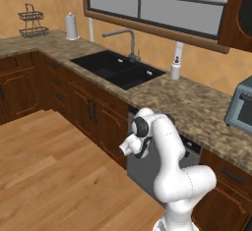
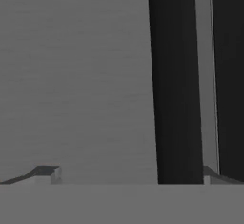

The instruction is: Pick up the cup and bowl from the counter, place them in the dishwasher, and close the dishwasher door.

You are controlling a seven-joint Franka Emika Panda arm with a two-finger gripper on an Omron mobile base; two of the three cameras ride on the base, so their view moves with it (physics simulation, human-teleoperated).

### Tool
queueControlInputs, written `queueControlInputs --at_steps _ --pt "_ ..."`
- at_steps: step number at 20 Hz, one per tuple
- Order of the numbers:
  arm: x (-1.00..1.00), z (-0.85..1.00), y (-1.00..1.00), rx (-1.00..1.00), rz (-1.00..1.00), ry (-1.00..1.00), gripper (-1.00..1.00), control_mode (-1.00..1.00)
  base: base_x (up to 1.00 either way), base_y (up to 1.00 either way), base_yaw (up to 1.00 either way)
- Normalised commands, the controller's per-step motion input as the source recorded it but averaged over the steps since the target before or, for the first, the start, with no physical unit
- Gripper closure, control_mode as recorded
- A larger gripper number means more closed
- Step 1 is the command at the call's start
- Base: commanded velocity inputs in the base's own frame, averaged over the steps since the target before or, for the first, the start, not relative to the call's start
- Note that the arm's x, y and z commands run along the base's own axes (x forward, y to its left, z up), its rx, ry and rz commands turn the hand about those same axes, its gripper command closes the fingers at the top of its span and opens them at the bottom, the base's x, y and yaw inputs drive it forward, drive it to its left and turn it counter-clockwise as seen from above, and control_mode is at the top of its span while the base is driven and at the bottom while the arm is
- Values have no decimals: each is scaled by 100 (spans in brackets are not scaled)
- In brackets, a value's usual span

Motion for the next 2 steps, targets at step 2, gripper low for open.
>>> queueControlInputs --at_steps 2 --pt "26 0 0 0 0 6 -100 -100 0 0 0"
